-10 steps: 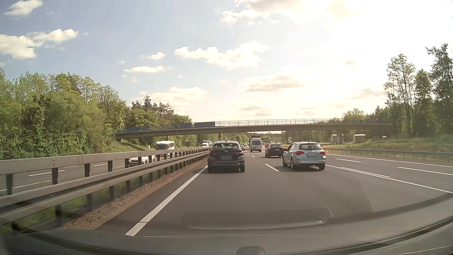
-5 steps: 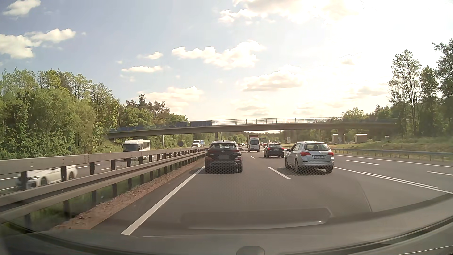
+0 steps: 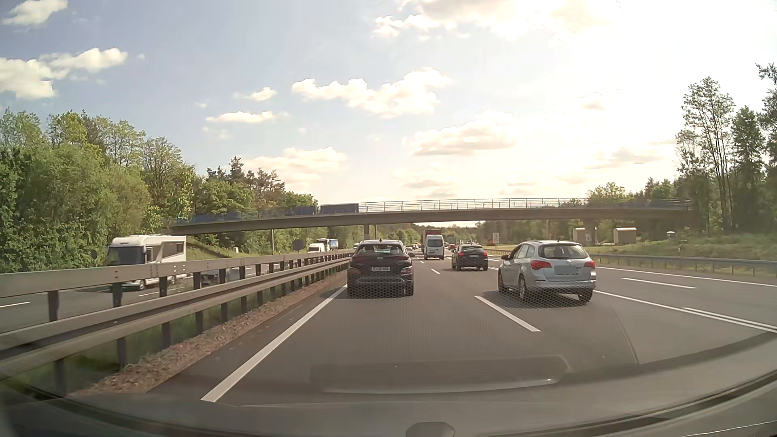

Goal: Follow the waypoints while adhering to traffic rules and regulations

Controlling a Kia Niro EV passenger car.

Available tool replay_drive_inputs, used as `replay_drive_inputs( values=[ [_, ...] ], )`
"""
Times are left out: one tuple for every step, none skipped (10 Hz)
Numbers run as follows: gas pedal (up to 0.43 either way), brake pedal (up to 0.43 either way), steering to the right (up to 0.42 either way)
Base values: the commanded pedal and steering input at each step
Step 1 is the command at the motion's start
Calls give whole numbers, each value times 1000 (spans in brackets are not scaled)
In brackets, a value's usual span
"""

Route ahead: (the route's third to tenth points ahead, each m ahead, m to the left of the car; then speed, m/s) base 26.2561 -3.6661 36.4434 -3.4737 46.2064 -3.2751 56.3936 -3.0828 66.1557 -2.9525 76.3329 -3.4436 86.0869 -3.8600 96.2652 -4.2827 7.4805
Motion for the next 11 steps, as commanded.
replay_drive_inputs(
  values=[
    [0, 0, 0],
    [0, 0, -3],
    [0, 0, -4],
    [0, 0, -5],
    [0, 0, -7],
    [0, 0, -7],
    [0, 0, -5],
    [0, 0, -4],
    [0, 0, -4],
    [0, 0, -4],
    [0, 0, -4]
  ],
)
